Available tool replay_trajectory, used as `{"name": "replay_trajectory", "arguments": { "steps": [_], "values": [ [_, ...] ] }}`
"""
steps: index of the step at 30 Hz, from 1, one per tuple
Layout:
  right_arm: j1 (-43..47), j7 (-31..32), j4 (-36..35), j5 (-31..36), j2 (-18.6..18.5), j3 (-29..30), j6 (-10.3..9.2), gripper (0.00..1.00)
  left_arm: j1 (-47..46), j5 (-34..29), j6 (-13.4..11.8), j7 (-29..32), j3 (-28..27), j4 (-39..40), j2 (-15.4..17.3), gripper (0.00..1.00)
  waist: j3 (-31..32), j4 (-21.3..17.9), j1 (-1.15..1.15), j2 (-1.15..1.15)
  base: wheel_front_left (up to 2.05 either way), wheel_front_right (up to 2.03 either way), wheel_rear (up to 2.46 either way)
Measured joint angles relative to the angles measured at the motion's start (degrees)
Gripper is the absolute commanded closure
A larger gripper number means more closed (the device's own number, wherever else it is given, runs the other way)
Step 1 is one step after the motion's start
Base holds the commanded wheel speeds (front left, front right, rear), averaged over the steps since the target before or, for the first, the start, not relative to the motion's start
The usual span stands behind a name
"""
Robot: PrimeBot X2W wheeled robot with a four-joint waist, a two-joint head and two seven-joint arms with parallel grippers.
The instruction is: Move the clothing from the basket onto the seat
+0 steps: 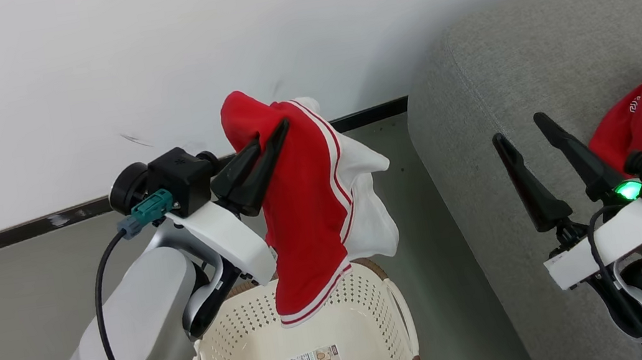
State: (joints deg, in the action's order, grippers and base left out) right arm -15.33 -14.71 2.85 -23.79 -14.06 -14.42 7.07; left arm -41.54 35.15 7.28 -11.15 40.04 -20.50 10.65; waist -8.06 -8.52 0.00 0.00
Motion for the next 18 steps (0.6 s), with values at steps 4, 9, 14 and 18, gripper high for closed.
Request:
{"name": "replay_trajectory", "arguments": {
  "steps": [4,9,14,18],
  "values": [
    [0.09,0.00,1.13,-0.44,-0.96,-1.59,0.01,0.00,0.45,0.34,0.00,0.53,0.49,0.57,-0.23,1.00,0.84,0.47,0.00,0.00,0.00,0.00,0.00],
    [0.10,0.00,4.43,-2.30,-3.35,-7.56,0.00,0.00,1.11,0.65,0.00,1.43,1.87,2.08,-0.69,1.00,1.76,1.47,0.00,0.00,0.00,0.00,0.00],
    [-0.98,0.08,5.77,-3.33,-4.34,-13.15,0.01,0.00,1.11,0.65,0.00,2.09,3.53,3.72,-1.43,1.00,2.16,2.54,0.00,0.00,0.00,0.00,0.00],
    [-4.74,0.43,7.19,-3.96,-5.14,-16.17,0.00,0.00,1.11,0.65,0.00,2.66,4.77,4.71,-1.65,1.00,2.30,3.44,0.00,0.00,0.00,0.00,0.00]
  ]
}}
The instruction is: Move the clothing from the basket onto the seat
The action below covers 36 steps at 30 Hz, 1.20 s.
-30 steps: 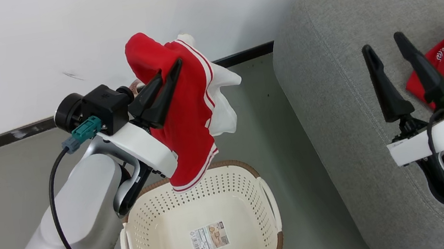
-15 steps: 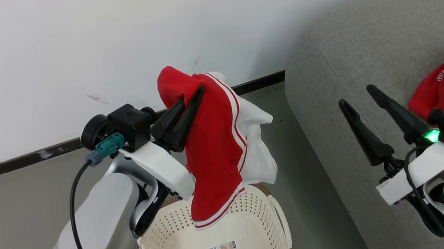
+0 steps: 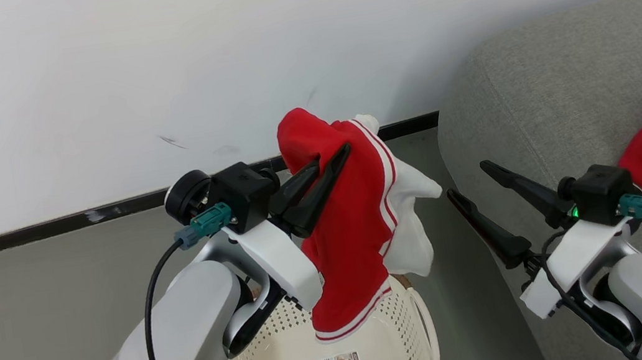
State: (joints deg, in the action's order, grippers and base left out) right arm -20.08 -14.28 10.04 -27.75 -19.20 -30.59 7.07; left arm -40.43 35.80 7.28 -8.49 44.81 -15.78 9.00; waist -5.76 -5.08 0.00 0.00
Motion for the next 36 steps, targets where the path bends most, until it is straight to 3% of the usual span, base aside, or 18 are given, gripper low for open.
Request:
{"name": "replay_trajectory", "arguments": {
  "steps": [12,25,35,36],
  "values": [
    [-6.99,0.70,2.11,-6.12,-2.70,-12.89,0.01,0.00,-0.01,0.00,0.00,1.42,3.20,3.01,-1.44,1.00,-0.13,3.36,0.00,0.00,0.00,0.00,0.00],
    [-13.41,0.67,4.99,-14.12,-4.44,-23.69,0.01,0.00,-0.05,0.00,0.00,2.65,7.11,4.70,-2.41,1.00,-0.42,7.84,0.00,0.00,0.00,0.00,0.00],
    [-18.03,0.66,5.70,-16.66,-5.09,-30.44,0.01,0.00,-0.10,0.90,0.00,2.96,9.89,5.37,-2.74,1.00,-0.36,10.97,0.00,0.00,0.00,0.00,0.00],
    [-18.14,0.63,6.04,-17.22,-5.32,-31.08,0.01,0.73,-0.10,1.11,0.00,2.97,10.05,5.38,-2.72,1.00,-0.31,11.46,0.00,0.00,0.00,0.00,0.00]
  ]
}}
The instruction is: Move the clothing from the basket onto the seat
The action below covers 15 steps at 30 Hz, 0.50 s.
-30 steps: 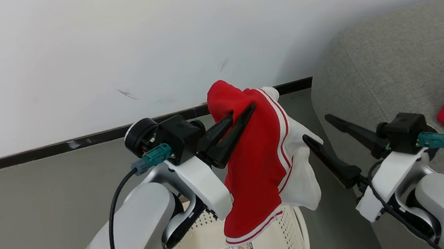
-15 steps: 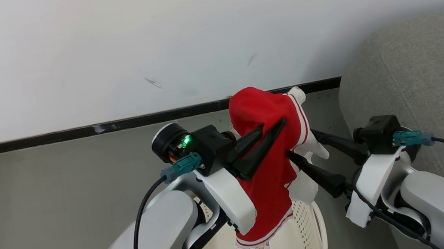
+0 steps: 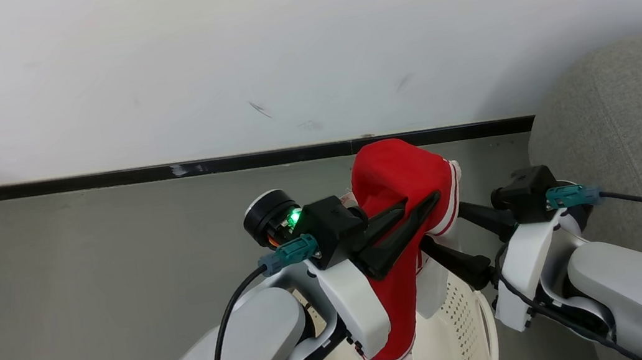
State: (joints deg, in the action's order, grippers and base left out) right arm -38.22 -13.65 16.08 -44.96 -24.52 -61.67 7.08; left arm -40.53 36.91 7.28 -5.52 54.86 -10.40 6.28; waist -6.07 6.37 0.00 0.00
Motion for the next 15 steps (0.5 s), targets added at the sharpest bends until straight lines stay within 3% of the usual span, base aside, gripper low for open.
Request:
{"name": "replay_trajectory", "arguments": {
  "steps": [1,11,15],
  "values": [
    [0.00,-0.04,0.34,-0.27,-0.11,-0.37,0.00,1.00,-0.01,0.14,0.00,0.00,0.11,0.00,0.01,1.00,0.02,0.23,0.00,0.00,0.00,0.00,0.00],
    [-1.05,-0.54,2.04,-2.40,-1.29,0.65,0.00,1.00,-0.07,0.91,0.00,-0.03,-0.04,-0.32,0.87,1.00,0.30,1.01,0.00,0.00,0.00,0.00,0.00],
    [-1.03,-0.55,1.71,-2.92,-1.60,3.80,0.00,1.00,-0.07,1.08,0.00,-0.09,-0.60,-1.02,1.27,1.00,0.44,0.63,0.00,0.00,0.00,0.00,0.00]
  ]
}}
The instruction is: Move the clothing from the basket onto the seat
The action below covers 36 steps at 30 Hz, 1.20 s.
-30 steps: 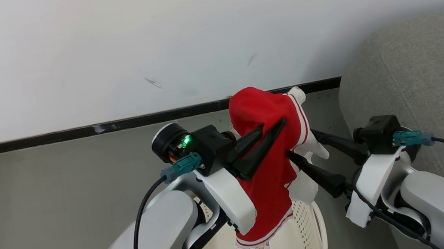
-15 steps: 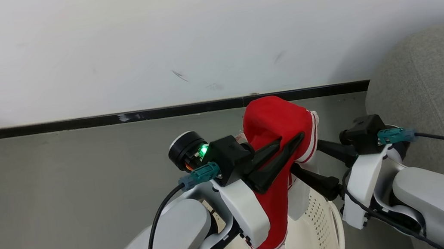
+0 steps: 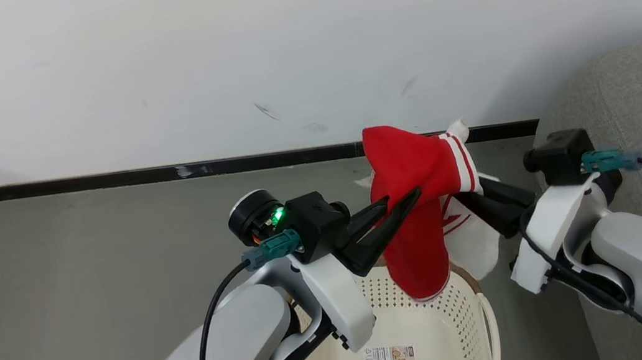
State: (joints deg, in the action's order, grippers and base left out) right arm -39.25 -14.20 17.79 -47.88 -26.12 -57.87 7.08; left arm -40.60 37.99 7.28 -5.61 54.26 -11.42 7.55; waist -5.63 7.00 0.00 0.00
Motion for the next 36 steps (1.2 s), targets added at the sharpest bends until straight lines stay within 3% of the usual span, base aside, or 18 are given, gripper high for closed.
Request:
{"name": "replay_trajectory", "arguments": {
  "steps": [5,6,7,8,20,36],
  "values": [
    [0.07,0.00,-1.14,0.00,-0.10,2.97,0.00,1.00,0.00,0.19,0.00,-0.01,-0.22,-0.36,0.12,1.00,0.11,-0.65,0.00,0.00,0.00,0.00,0.00],
    [0.08,0.00,-1.31,0.01,-0.12,3.45,0.00,1.00,0.00,0.26,0.00,-0.01,-0.30,-0.41,0.11,0.81,0.13,-0.81,0.01,0.00,0.00,0.00,0.00],
    [0.10,0.00,-1.56,0.07,-0.20,3.86,0.00,1.00,0.00,0.35,0.00,-0.03,-0.48,-0.44,0.11,0.23,0.14,-0.98,0.00,0.00,0.00,0.00,0.00],
    [0.20,0.00,-1.89,0.07,-0.29,4.28,0.00,1.00,0.00,0.42,-0.02,-0.12,-0.73,-0.45,0.11,0.00,0.15,-1.16,0.00,0.00,0.00,0.00,0.00],
    [4.31,0.00,-2.61,1.70,-2.14,9.61,0.00,1.00,0.01,1.26,-0.66,-2.34,-3.30,-0.15,0.25,0.00,0.37,-3.67,0.00,0.00,0.00,0.00,0.00],
    [10.65,-0.01,-7.33,7.30,-5.97,27.95,0.00,1.00,0.48,1.30,-0.65,-3.31,-2.52,-0.71,1.59,0.00,0.61,-9.88,0.00,0.00,0.00,0.00,0.00]
  ]
}}
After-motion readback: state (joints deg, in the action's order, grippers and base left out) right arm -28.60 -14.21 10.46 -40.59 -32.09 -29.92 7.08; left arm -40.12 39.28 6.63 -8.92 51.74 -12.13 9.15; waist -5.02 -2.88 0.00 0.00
